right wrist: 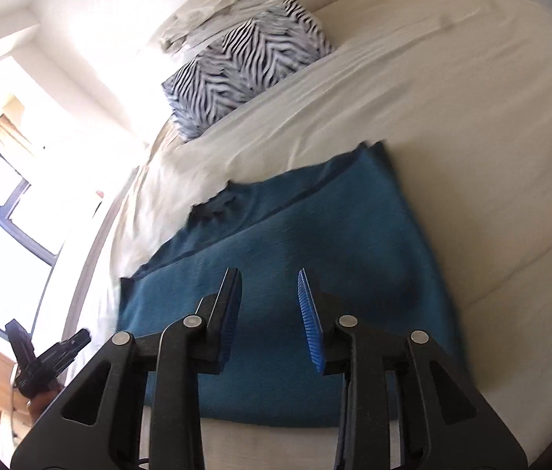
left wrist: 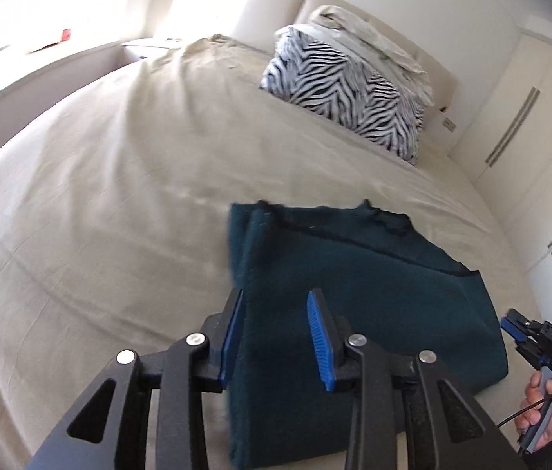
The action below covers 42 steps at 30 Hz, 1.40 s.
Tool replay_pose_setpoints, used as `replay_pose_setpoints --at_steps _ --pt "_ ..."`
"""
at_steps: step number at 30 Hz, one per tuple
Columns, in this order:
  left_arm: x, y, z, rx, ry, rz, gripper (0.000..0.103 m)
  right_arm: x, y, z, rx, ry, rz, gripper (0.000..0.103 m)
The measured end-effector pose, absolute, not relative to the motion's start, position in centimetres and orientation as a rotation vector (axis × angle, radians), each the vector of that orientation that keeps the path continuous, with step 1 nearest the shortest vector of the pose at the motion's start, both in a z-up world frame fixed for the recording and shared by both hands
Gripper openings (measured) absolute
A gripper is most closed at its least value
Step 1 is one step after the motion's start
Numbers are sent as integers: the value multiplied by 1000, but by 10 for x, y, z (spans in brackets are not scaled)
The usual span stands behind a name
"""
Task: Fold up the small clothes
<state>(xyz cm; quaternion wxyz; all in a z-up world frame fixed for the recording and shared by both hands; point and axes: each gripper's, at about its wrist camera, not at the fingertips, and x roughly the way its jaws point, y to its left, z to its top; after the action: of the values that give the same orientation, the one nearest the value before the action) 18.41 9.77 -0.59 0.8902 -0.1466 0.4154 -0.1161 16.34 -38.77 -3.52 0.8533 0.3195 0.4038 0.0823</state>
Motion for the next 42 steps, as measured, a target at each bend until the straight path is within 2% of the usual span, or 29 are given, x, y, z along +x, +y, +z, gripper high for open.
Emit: replay_pose_setpoints --at_steps 2,6,9,10,16,22,25,28,35,42 --pt "199 64 -6 -249 858 -296 37 182 -358 -48 724 866 276 29" --pt "222 -8 -32 -98 965 -372 40 218 -306 -86 840 959 448 29" --pt "219 -18 -65 -40 1002 -314 43 222 -302 -109 873 978 446 28" --pt "214 -13 -70 -48 976 -305 49 220 -310 -112 902 958 462 26" --pt "201 -6 -73 -33 944 -320 49 178 -420 -114 1074 765 280 26" --pt "198 -7 -75 -23 924 -306 49 121 -494 -92 1120 667 31 29" --pt "196 -6 -75 -23 922 -305 49 116 -479 -77 1084 699 88 31" --pt "196 -5 -74 -24 923 -306 49 133 -414 -70 1036 780 216 31" --pt "166 9 -55 -89 925 -303 49 164 -281 -102 930 1050 438 31" --pt "146 37 -77 -173 973 -361 47 159 -324 -117 1043 993 369 29"
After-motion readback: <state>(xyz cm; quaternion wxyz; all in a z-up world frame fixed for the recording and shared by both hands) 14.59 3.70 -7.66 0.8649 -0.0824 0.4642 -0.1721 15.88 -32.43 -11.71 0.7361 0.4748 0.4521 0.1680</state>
